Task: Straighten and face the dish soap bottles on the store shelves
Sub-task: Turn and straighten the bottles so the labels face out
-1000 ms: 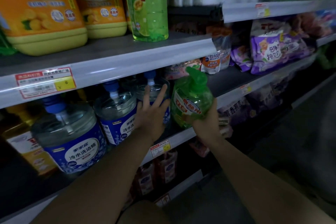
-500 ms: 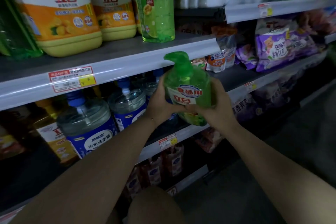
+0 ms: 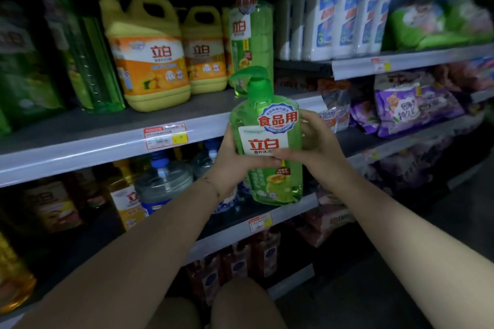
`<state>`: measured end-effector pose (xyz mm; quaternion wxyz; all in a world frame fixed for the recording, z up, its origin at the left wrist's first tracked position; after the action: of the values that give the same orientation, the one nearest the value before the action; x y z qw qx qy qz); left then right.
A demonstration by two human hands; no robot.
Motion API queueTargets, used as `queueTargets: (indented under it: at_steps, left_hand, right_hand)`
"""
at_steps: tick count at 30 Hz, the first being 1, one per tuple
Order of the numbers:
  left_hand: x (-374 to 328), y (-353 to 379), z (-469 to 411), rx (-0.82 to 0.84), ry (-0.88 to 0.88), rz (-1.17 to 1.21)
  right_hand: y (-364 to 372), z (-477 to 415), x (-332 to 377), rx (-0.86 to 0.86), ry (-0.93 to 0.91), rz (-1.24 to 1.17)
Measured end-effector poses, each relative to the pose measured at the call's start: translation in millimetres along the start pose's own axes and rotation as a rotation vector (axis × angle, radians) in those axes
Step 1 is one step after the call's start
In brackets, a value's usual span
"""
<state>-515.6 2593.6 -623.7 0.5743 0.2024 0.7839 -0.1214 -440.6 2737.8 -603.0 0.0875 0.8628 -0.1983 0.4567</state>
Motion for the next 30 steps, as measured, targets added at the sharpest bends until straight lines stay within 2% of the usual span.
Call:
queueTargets:
  at_steps: [13, 25, 30]
  left_hand:
    - [-90, -41, 24, -0.168, 0.114, -0.004]
    - [-176, -122, 47, -0.333, 0.256, -0.089]
    - [-208, -156, 50, -0.396, 0.332, -0.141]
  right_hand:
    - [52, -24, 56, 0.133, 0.023, -0.134]
    - [142, -44, 134, 0.329, -0.091, -0.053]
    - [186, -56, 162, 0.352, -0.120, -0.143]
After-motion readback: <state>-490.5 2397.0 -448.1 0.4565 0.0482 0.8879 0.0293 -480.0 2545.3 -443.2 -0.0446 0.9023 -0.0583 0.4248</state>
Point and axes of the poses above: each hand's wrist, its own z-axis away from the middle knuckle, its own y-axis out of the palm, x = y × z, the point moved 5 cm from there along -z, towards the middle knuckle, and after that the axes turned 7 degrees about -x, right-handed, at the moved point
